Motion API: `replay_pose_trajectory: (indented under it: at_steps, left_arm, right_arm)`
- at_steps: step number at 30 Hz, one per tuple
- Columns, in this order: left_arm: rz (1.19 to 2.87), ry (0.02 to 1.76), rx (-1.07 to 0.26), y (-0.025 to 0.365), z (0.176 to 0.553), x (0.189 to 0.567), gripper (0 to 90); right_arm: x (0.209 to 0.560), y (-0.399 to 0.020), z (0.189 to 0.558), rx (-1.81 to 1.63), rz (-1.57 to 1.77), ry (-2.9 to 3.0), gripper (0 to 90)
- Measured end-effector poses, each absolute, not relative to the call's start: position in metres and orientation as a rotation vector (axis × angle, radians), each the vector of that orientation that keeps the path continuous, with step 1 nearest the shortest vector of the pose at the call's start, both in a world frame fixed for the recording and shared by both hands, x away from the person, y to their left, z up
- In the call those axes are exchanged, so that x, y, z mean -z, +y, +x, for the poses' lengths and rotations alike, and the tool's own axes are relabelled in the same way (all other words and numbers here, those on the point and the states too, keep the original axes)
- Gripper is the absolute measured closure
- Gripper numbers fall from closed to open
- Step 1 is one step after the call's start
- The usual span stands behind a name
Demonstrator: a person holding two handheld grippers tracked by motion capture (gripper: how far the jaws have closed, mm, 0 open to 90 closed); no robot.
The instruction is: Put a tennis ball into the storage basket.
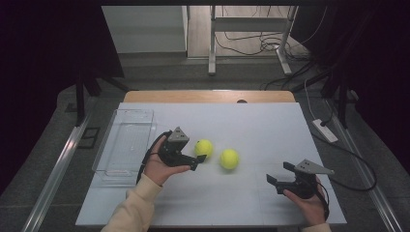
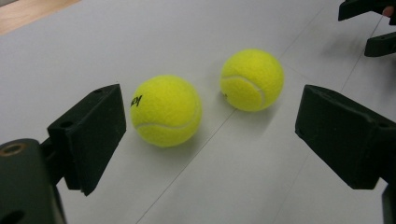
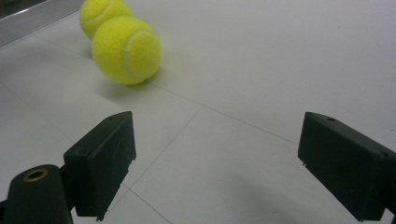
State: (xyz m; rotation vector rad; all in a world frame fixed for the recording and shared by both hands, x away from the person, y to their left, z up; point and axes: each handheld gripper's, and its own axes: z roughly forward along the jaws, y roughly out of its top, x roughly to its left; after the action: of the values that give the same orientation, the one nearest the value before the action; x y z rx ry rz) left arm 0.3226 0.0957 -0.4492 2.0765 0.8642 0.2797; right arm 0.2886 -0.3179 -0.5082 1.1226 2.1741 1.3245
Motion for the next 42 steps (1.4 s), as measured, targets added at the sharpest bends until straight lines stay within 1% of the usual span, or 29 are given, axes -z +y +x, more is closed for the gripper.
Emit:
replay_pose_trajectory:
  at_steps: [13, 42]
  left_arm:
    - [2.097, 0.858, -0.246, 0.085, 0.339, 0.448, 10.0]
    - [2.139, 0.854, -0.240, 0.063, 0.360, 0.451, 10.3]
  right_arm:
    - [0.509, -0.318, 0.287, -1.320, 1.129, 2.177, 11.2]
    - [0.511, -0.320, 0.289, -1.295, 1.131, 2.184, 11.2]
